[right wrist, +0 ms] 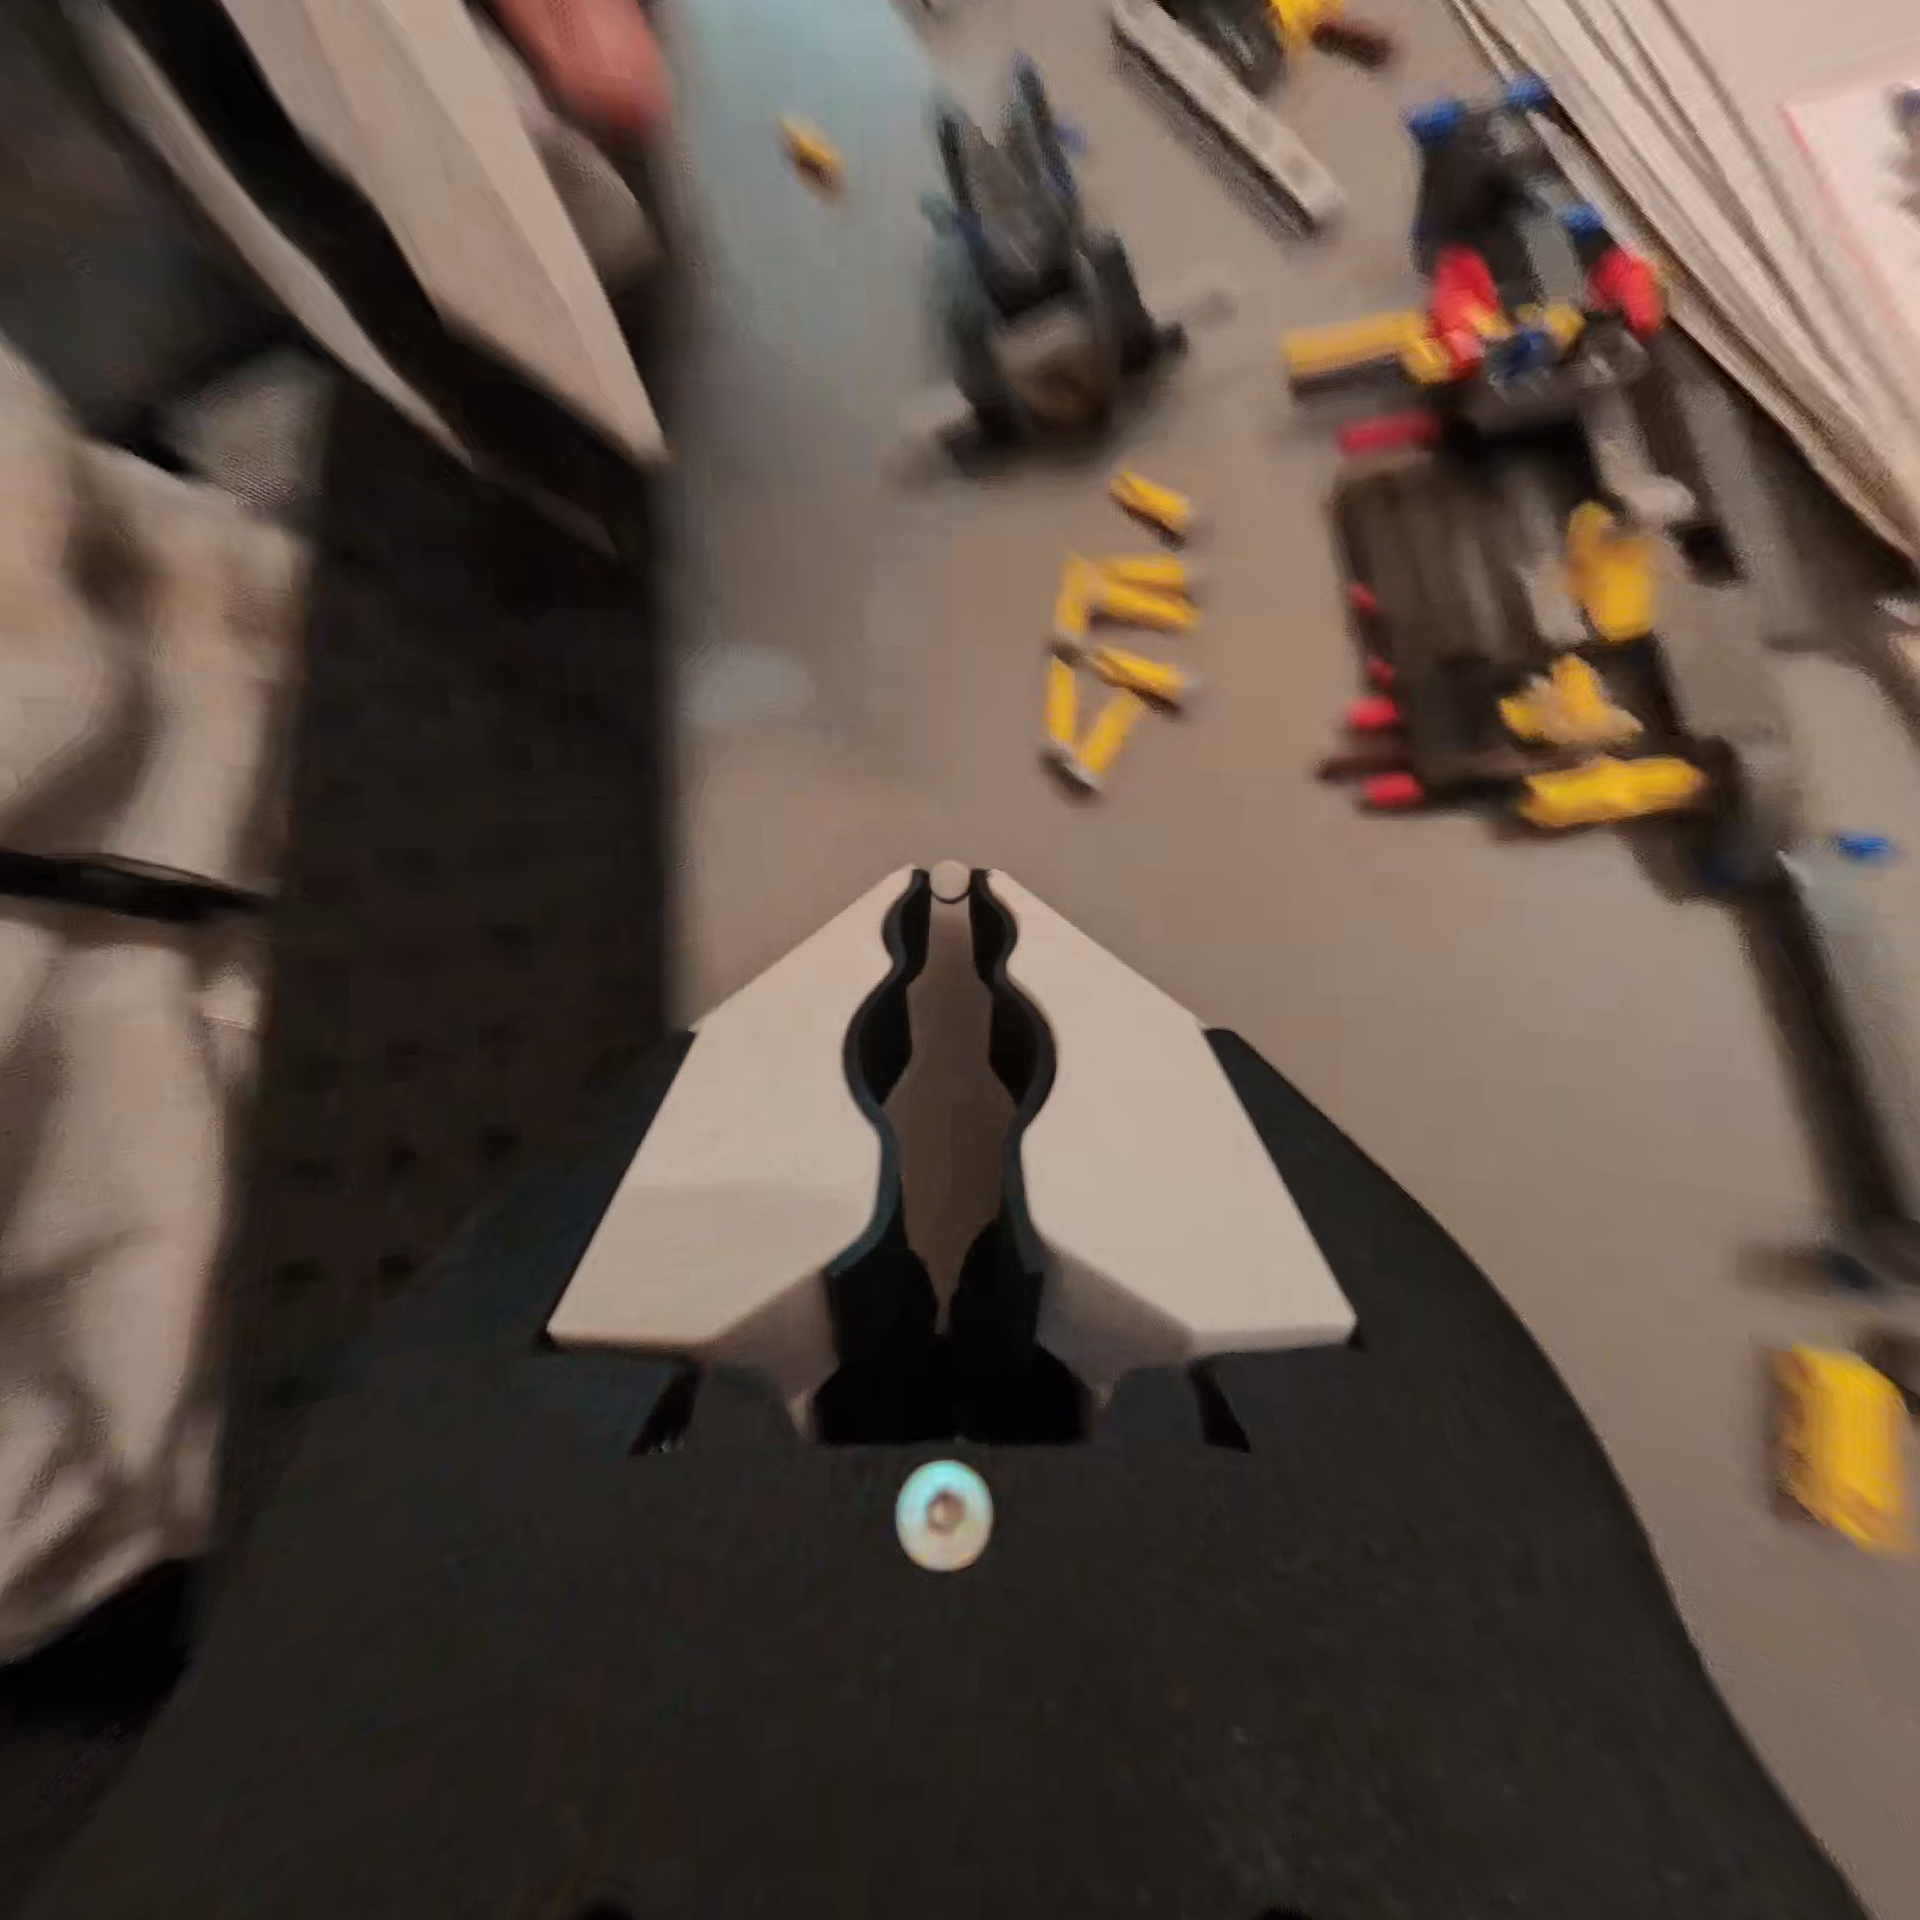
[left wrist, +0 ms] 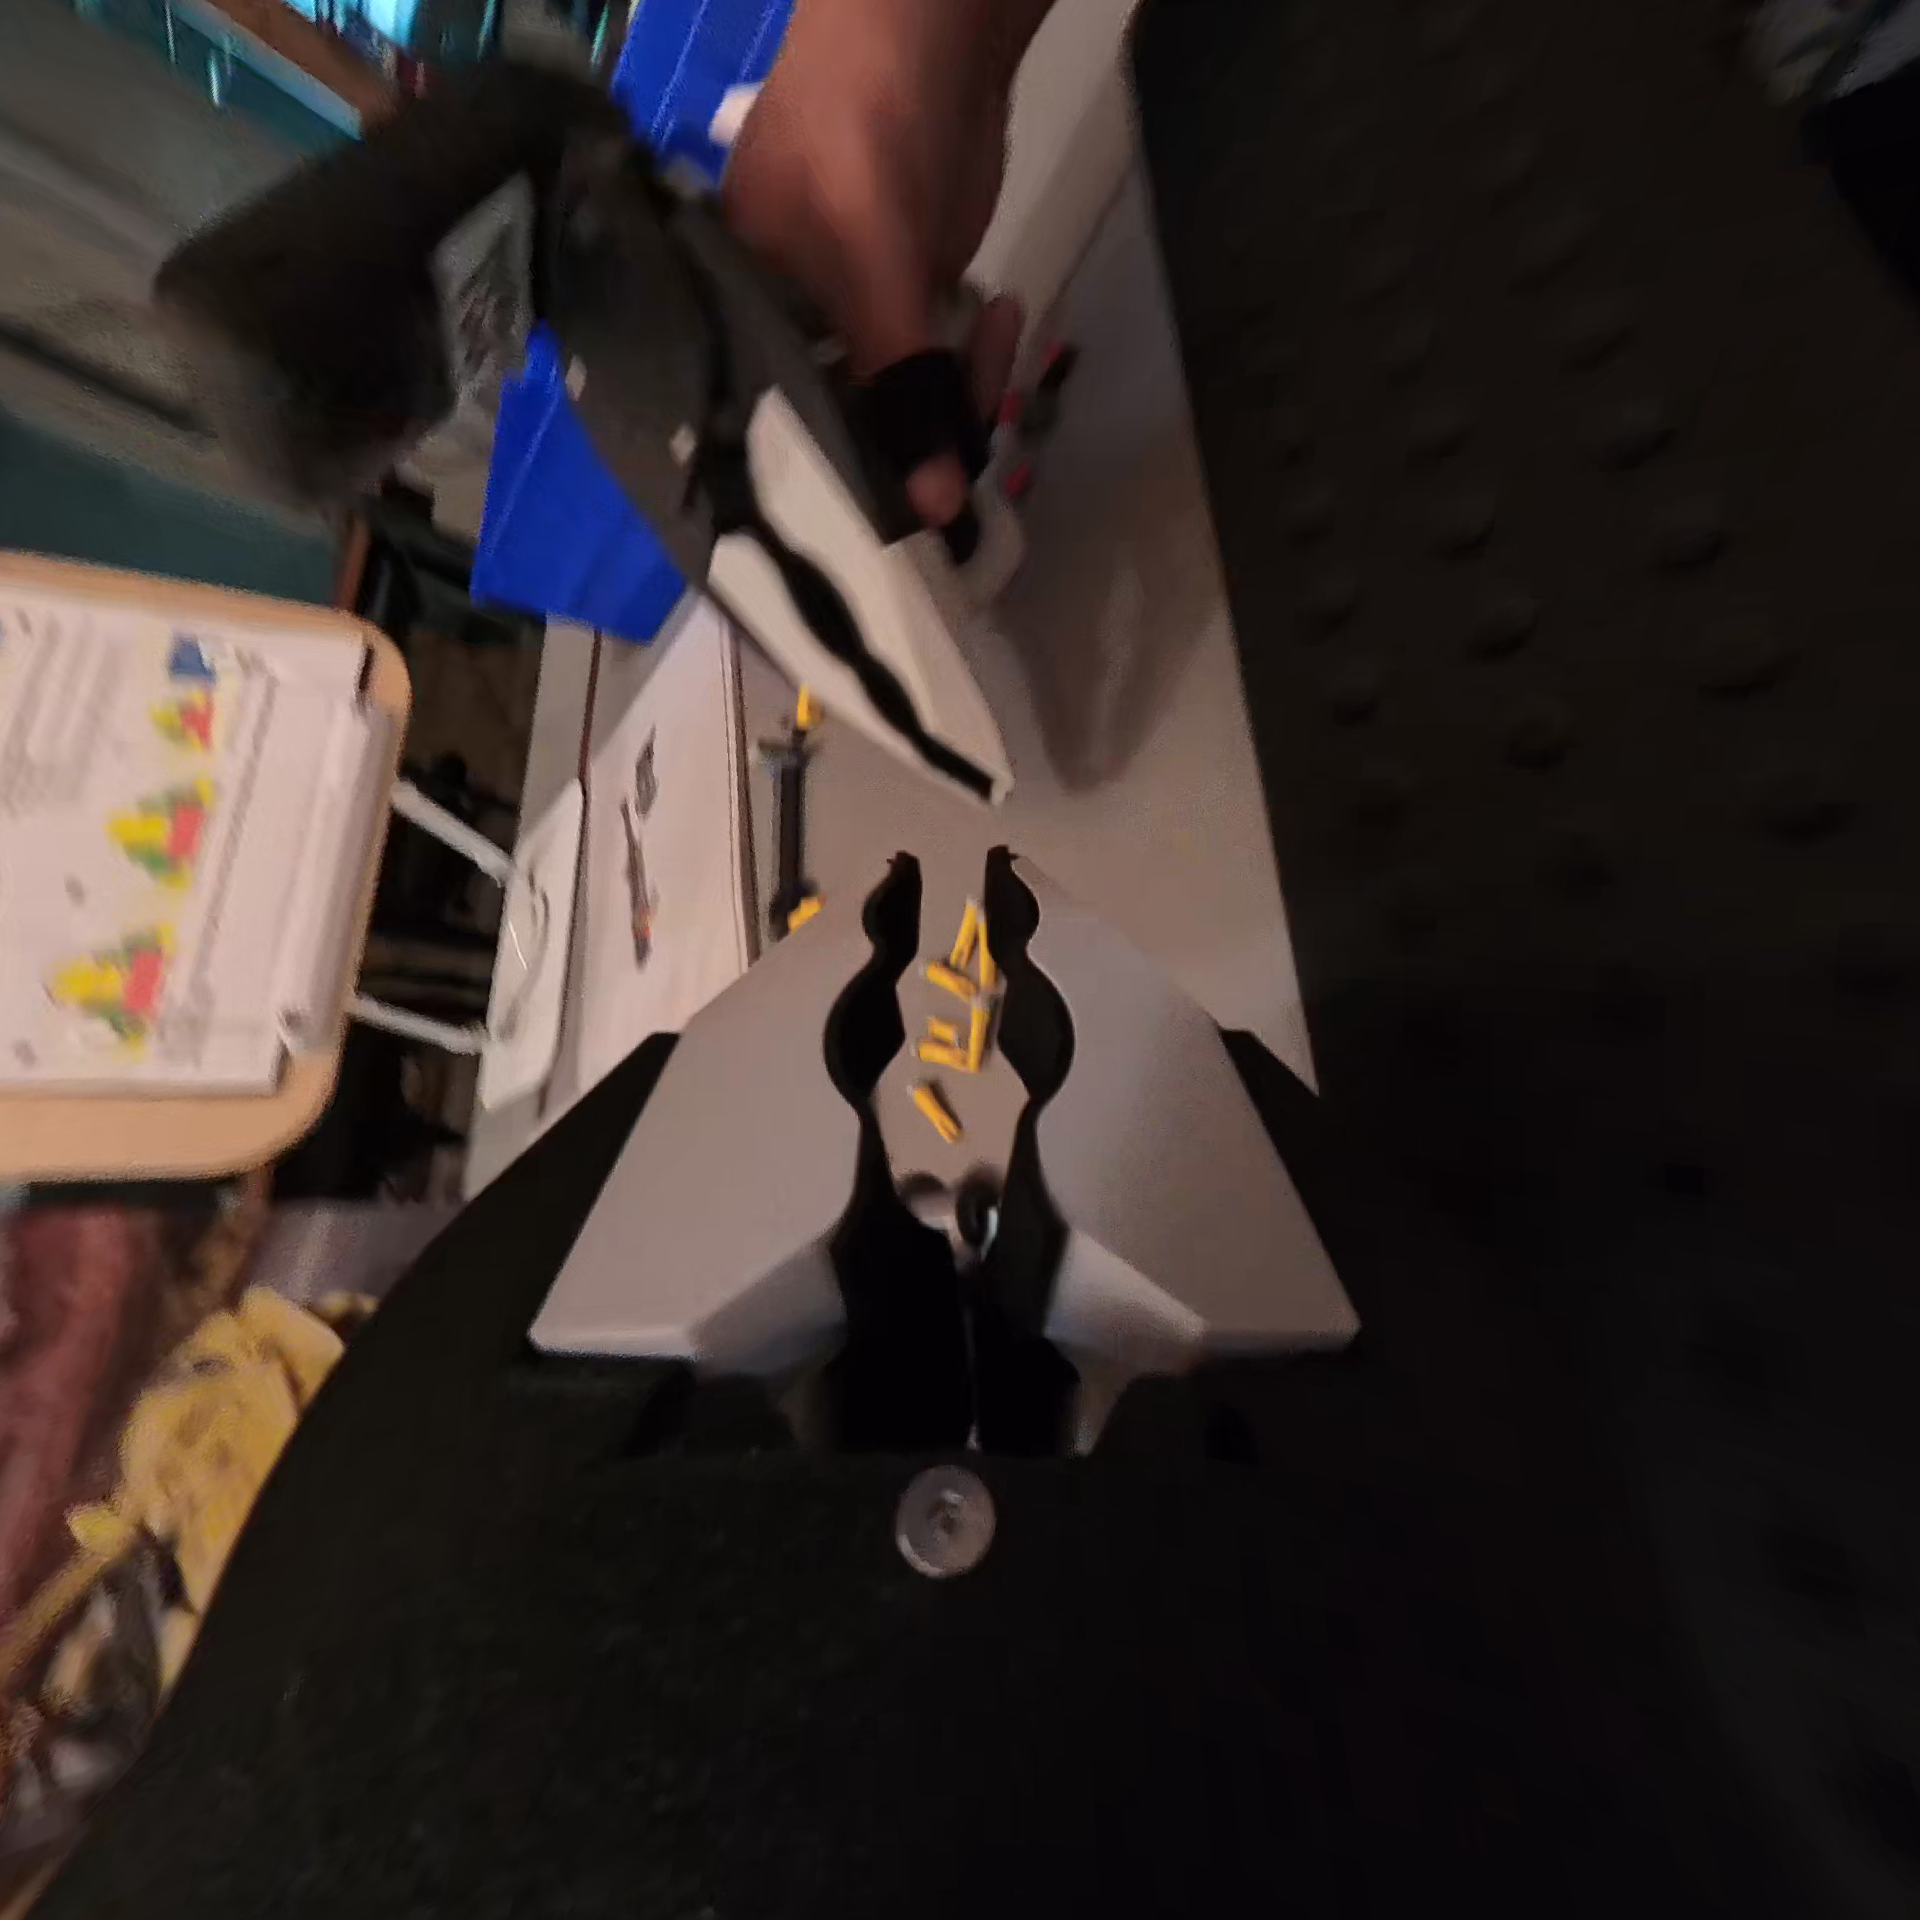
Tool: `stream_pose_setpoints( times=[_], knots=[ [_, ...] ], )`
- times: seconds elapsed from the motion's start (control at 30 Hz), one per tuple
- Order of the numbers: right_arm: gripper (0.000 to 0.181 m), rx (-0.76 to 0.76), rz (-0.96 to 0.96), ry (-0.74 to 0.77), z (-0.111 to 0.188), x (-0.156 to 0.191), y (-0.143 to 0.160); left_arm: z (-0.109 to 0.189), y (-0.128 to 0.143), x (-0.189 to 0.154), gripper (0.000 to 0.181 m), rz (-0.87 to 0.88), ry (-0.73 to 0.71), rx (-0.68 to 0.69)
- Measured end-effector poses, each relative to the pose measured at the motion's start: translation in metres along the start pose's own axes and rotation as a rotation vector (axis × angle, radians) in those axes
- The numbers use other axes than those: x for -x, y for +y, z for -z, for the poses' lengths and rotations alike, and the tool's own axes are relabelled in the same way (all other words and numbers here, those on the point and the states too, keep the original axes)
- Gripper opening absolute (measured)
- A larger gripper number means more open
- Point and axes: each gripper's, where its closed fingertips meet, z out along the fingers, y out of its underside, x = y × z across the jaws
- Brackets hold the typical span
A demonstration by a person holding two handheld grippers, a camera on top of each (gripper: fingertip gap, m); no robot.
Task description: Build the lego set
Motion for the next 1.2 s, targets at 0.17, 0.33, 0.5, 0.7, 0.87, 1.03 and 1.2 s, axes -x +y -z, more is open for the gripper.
stream_pose_setpoints(
  times=[0.17,0.33,0.5,0.7,0.87,1.03,1.2],
  knots=[
    [0.007,0.058,0.050,0.142,0.002,-0.020,0.015,0.023,0.054,0.013,0.016,0.436,-0.040,0.157],
    [0.007,0.075,0.080,0.170,0.002,-0.023,0.016,0.065,0.092,0.026,0.028,0.903,-0.126,0.146],
    [0.008,0.083,0.081,0.171,0.004,-0.023,0.017,0.109,0.130,0.010,0.039,1.081,-0.136,0.273],
    [0.010,0.100,0.091,0.188,0.005,-0.024,0.019,0.139,0.147,-0.009,0.037,1.052,-0.103,0.393],
    [0.011,0.000,0.082,0.180,0.009,-0.017,-0.001,0.135,0.141,-0.021,0.031,1.045,-0.010,0.411],
    [0.012,-0.190,0.078,0.162,-0.001,0.004,-0.036,0.117,0.146,-0.035,0.028,0.937,0.068,0.519],
    [0.010,-0.298,0.071,0.092,-0.017,0.037,-0.055,0.098,0.145,-0.047,0.019,0.907,0.137,0.535]
  ],
)
